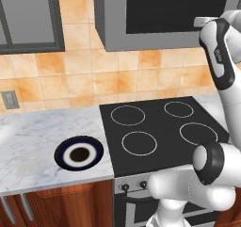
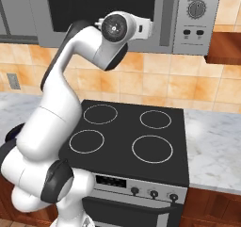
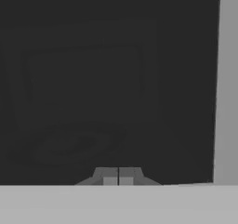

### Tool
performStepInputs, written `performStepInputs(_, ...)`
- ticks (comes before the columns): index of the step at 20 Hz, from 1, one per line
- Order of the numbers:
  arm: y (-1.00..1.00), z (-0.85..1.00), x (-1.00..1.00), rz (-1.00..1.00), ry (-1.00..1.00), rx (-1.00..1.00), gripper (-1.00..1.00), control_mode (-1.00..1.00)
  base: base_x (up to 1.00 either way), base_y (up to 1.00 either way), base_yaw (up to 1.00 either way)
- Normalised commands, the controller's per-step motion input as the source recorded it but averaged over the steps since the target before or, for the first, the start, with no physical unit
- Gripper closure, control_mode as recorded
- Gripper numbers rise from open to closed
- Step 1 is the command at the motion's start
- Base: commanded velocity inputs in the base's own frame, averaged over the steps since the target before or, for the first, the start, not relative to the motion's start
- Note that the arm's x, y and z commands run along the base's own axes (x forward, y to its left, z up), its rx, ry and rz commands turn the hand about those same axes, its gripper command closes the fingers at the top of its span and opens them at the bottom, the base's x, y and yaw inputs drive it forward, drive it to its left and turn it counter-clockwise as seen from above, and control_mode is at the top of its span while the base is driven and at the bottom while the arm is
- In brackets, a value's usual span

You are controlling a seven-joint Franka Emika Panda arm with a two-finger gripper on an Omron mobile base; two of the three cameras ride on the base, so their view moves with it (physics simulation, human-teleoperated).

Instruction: Pick the garlic from the counter and place it in the microwave. Then turn on the microwave.

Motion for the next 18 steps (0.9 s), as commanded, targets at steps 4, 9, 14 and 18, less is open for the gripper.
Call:
performStepInputs(4, -0.26, 0.0, -0.16, 0.0, 0.0, 0.0, 1.0, -1.0, 0.0, 0.0, 0.0)
performStepInputs(9, -0.26, 0.0, -0.02, 0.0, 0.0, 0.05, 1.0, -1.0, 0.0, 0.0, 0.0)
performStepInputs(14, -0.28, 0.04, 0.0, 0.0, 0.02, 0.16, 1.0, -1.0, 0.0, 0.0, 0.0)
performStepInputs(18, -0.28, 0.02, -0.03, 0.0, 0.0, 0.17, 1.0, -1.0, 0.0, 0.0, 0.0)
